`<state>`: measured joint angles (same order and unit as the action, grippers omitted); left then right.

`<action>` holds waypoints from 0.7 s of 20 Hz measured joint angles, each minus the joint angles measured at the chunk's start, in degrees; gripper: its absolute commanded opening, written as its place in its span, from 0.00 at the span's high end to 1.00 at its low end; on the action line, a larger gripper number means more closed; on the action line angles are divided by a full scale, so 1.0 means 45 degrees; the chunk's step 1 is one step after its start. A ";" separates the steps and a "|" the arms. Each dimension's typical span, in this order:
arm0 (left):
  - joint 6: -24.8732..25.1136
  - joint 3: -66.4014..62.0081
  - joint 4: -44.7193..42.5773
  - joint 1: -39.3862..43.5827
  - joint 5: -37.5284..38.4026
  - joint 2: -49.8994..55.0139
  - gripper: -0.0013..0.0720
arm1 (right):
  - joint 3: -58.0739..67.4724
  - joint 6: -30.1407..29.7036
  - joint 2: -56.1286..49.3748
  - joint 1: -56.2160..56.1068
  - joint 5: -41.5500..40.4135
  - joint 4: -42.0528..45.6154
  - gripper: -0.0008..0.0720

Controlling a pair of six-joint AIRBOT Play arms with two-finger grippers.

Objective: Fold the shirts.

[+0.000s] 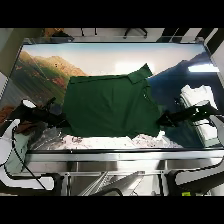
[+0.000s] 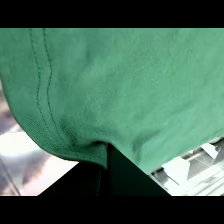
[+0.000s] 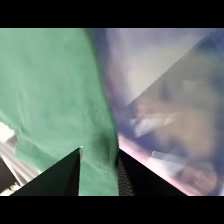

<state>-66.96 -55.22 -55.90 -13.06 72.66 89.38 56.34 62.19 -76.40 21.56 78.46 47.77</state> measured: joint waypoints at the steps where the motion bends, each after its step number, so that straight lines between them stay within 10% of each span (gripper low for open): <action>1: 0.0000 0.0000 0.0015 0.0000 0.0049 -0.0073 0.97 | -0.0029 -0.0112 0.0029 -0.0301 -0.0058 0.0044 0.96; 14: -0.1375 -0.8111 0.3220 -0.1885 0.1137 -0.6781 0.97 | 1.0491 -0.1175 0.4269 -0.0384 -0.0155 -0.5450 0.96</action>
<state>-73.14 -91.72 -41.41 -21.54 77.78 58.87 103.55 56.90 -57.19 19.84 77.76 23.24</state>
